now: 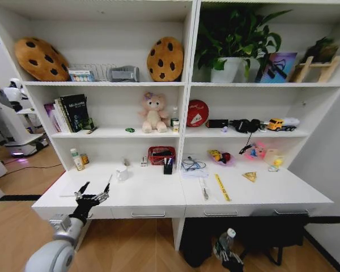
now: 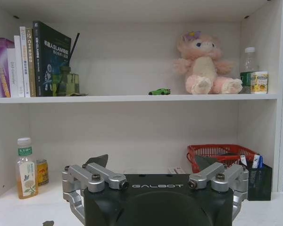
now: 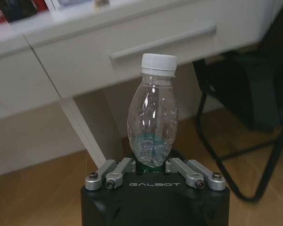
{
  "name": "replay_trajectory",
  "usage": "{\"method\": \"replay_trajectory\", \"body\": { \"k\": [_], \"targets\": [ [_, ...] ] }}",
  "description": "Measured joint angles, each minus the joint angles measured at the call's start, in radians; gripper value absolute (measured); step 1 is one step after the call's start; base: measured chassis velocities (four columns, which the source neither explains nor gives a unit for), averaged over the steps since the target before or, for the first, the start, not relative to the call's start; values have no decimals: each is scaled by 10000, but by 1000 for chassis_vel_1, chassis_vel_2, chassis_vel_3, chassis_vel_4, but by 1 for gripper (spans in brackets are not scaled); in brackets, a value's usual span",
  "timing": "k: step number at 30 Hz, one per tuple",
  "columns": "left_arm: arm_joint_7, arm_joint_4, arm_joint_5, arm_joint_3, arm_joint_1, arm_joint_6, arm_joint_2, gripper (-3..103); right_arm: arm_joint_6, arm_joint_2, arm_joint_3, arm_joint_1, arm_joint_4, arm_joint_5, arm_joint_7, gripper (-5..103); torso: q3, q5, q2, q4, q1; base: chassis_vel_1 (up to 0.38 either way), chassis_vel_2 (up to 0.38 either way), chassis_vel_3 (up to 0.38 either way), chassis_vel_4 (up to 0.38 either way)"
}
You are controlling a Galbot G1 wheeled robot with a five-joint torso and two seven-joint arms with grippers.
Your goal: Organize the objects on the table.
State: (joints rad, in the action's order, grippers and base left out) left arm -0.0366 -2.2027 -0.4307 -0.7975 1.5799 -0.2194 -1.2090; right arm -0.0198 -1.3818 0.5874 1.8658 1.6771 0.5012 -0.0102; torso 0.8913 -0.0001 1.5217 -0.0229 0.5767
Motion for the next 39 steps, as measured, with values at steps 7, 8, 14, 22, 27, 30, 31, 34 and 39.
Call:
{"method": "replay_trajectory", "body": {
  "k": [7, 8, 14, 22, 27, 30, 31, 34, 39],
  "targets": [
    [0, 0, 0, 0, 0, 0, 0, 100, -974, -36, -562, -114, -2624, 456, 129, 22, 0, 3, 0, -2, 0, 0, 0, 0, 0],
    [1, 0, 0, 0, 0, 0, 0, 100, -1062, -23, -592, -148, -2840, 450, 140, 22, 0, 3, 0, -2, 0, 0, 0, 0, 0],
    [1, 0, 0, 0, 0, 0, 0, 100, -1285, 42, -613, -237, -3435, 349, 172, 22, 0, 2, 0, -1, 0, 0, 0, 0, 0],
    [1, 0, 0, 0, 0, 0, 0, 100, -1442, 412, -161, -339, -4229, -3, 472, 22, 0, 1, 0, 0, 0, 0, 0, 0, 0],
    [1, 0, 0, 0, 0, 0, 0, 100, -1552, 391, -137, -510, -4401, -261, 545, 21, 0, 1, 0, 0, 0, 0, 0, 0, 0],
    [1, 0, 0, 0, 0, 0, 0, 100, -1615, 385, -145, -572, -4439, -341, 558, 21, 0, 2, 1, 0, -1, 0, 0, 0, 0],
    [1, 0, 0, 0, 0, 0, 0, 100, -1626, 386, -146, -593, -4443, -361, 562, 21, 0, 2, 1, 0, -2, 0, 0, 0, 0],
    [1, 0, 0, 0, 0, 0, 0, 100, -1634, 392, -148, -619, -4435, -382, 567, 21, -1, 1, 1, -1, -3, -49, 42, 41, -37],
    [1, 0, 0, 0, 0, 0, 0, 100, -1676, 439, -149, -674, -4396, -401, 587, 21, 0, 2, 1, 0, -2, -120, 122, 133, -124]
  ]
}}
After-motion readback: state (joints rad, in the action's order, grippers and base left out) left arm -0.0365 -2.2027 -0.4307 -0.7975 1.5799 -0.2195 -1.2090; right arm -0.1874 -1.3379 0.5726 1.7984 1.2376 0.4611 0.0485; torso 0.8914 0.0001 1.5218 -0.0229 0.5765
